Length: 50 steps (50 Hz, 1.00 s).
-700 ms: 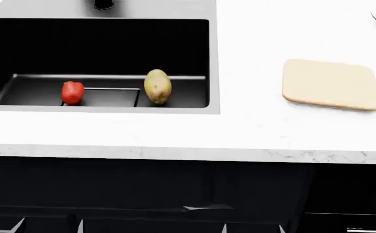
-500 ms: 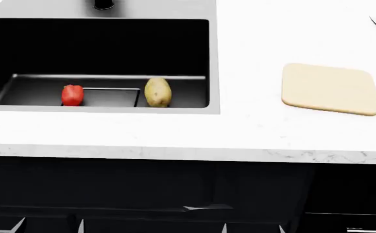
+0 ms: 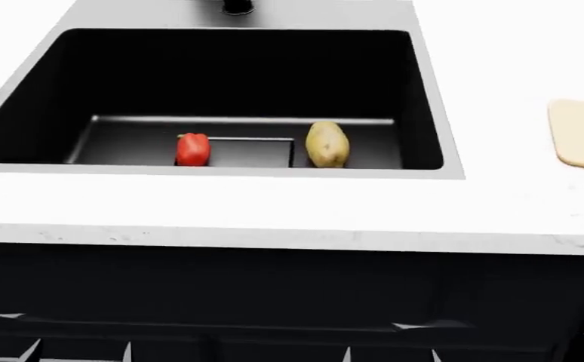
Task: Pick the vegetables from the sink and place them on the cutting board.
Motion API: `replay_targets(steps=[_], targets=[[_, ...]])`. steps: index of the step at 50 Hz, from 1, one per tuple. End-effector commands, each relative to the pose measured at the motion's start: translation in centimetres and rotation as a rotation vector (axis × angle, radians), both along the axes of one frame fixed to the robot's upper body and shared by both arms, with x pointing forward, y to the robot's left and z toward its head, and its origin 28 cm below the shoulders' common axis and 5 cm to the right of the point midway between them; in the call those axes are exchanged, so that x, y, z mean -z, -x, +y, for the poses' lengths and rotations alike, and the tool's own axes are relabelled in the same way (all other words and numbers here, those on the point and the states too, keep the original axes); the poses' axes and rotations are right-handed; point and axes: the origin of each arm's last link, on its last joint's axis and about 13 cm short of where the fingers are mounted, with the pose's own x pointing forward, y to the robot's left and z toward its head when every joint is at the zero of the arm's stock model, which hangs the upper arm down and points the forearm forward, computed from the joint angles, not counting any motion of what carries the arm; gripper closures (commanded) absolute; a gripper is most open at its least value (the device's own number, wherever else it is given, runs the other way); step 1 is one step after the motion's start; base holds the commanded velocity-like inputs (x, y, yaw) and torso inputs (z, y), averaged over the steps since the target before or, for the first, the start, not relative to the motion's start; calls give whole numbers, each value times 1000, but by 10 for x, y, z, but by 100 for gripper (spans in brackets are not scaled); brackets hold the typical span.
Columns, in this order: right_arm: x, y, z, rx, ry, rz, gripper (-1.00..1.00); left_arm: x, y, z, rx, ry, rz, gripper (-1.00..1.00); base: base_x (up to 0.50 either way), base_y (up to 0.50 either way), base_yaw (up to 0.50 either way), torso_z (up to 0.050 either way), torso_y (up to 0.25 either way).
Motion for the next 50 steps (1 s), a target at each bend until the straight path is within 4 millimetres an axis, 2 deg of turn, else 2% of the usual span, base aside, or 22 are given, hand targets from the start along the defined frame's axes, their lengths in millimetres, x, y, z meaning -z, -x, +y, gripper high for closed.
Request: replay_targets(steps=[1,8,19,50], targets=[[1,0,0,2,7,4,-100,1,1,1,2,-6,10,-100,0,371,0,0,0],[2,0,0,1,11,9,-100,2,0,-2,6,-19,15,-100,0,343,0,0,0],[1,-3,2,4,33,13,-100,-3,0,-4,55,-7,-45,-100,0,0,0,3,0],[2,-3,1,2,42,12,-100,-4,2,-3,76,-2,-62,-100,0,0,0,50,0]])
